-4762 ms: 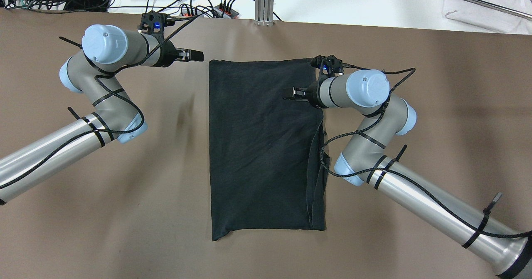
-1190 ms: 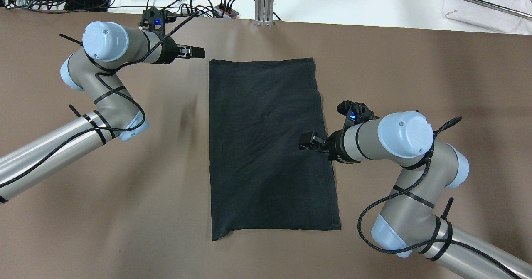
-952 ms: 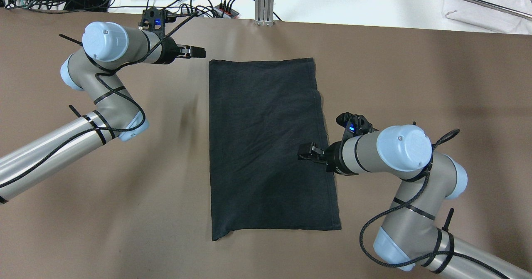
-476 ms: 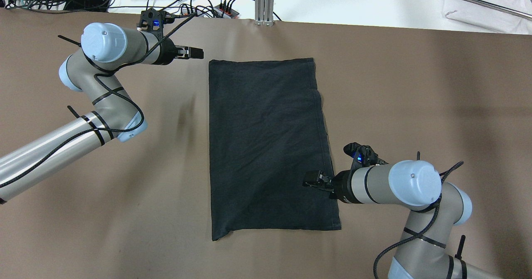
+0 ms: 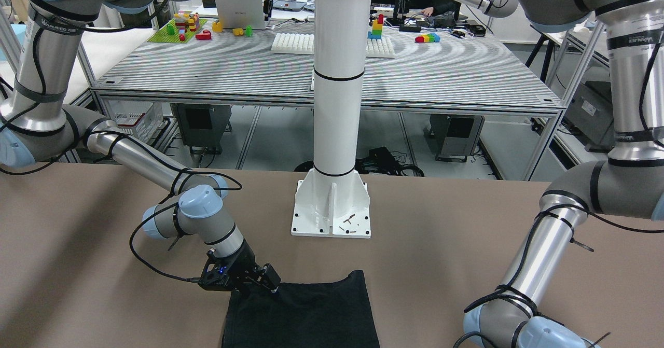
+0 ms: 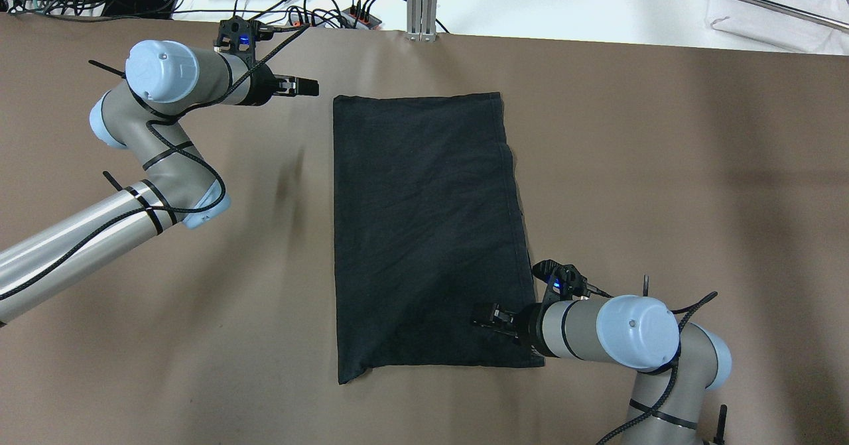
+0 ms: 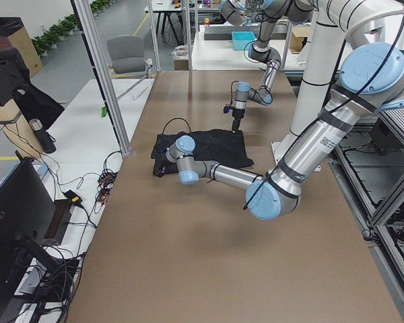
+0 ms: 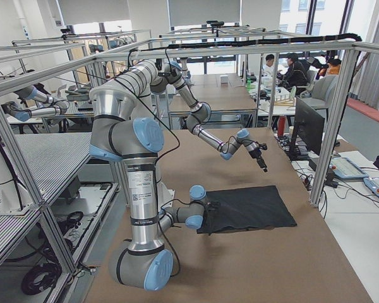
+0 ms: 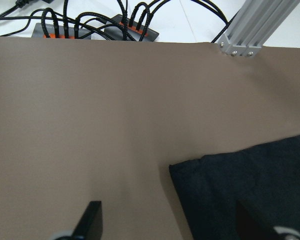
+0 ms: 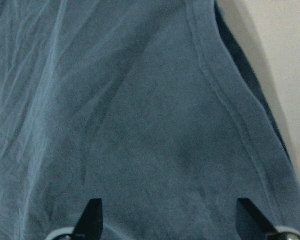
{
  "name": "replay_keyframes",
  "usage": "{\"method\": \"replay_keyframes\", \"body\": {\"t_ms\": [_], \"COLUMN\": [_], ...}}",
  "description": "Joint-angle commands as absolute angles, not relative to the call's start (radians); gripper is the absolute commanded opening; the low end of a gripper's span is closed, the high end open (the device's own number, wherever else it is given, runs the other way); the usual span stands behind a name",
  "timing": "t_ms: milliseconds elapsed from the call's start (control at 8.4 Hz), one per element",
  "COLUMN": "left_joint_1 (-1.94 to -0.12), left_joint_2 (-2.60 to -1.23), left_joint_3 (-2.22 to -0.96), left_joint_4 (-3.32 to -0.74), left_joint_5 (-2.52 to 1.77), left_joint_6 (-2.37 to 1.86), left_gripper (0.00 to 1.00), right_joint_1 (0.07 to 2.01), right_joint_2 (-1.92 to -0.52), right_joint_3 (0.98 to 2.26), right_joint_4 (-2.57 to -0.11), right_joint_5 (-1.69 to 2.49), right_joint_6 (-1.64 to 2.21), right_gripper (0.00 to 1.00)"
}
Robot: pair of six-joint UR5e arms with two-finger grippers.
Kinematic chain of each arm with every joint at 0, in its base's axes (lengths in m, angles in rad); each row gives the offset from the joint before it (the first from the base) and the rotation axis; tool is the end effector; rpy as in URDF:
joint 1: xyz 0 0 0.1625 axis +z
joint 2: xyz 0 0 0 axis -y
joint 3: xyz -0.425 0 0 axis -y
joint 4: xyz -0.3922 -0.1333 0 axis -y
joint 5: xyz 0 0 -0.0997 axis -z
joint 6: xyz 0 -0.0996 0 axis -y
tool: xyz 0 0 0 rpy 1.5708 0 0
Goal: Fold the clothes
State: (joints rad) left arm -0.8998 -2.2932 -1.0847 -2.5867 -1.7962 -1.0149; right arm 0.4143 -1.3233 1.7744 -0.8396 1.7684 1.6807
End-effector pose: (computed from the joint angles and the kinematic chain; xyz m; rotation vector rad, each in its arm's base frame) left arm 0.4016 -0.6844 0.3252 0.6838 1.0608 -0.1560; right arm -0.4899 -0.3397 0.3483 0.0067 -1.1971 0.3438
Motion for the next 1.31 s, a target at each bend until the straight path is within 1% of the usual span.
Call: {"method": "replay_keyframes", "body": {"t_ms": [0, 357, 476, 595, 714, 833, 952, 1190], "left_joint_1": [-0.899, -0.899, -0.899, -0.899, -0.897, -0.897, -0.897, -0.899], "left_joint_2": [-2.28, -2.275, -2.275, -2.275, -2.275, -2.275, -2.275, -2.276], "left_joint_3": [-1.086, -1.095, -1.095, -1.095, -1.095, -1.095, -1.097, -1.098], "left_joint_4": [-2.589, -2.591, -2.591, -2.591, -2.591, -2.591, -2.591, -2.592], "left_joint_5": [-1.782, -1.782, -1.782, -1.782, -1.782, -1.782, -1.782, -1.786], "left_joint_6": [-1.015, -1.028, -1.026, -1.025, -1.025, -1.025, -1.025, -1.029], "left_gripper": [0.94, 0.94, 0.94, 0.94, 0.94, 0.94, 0.94, 0.94], "right_joint_1": [0.393, 0.388, 0.385, 0.384, 0.383, 0.383, 0.383, 0.385], "right_joint_2": [-1.322, -1.316, -1.306, -1.292, -1.281, -1.281, -1.279, -1.273], "right_joint_3": [1.743, 1.744, 1.743, 1.743, 1.738, 1.738, 1.74, 1.747], "right_joint_4": [-0.839, -0.839, -0.841, -0.848, -0.85, -0.848, -0.847, -0.836], "right_joint_5": [1.744, 1.744, 1.744, 1.744, 1.744, 1.744, 1.744, 1.746], "right_joint_6": [1.672, 1.683, 1.692, 1.693, 1.694, 1.694, 1.694, 1.697], "right_gripper": [0.94, 0.94, 0.91, 0.7, 0.42, 0.17, 0.0, 0.0]}}
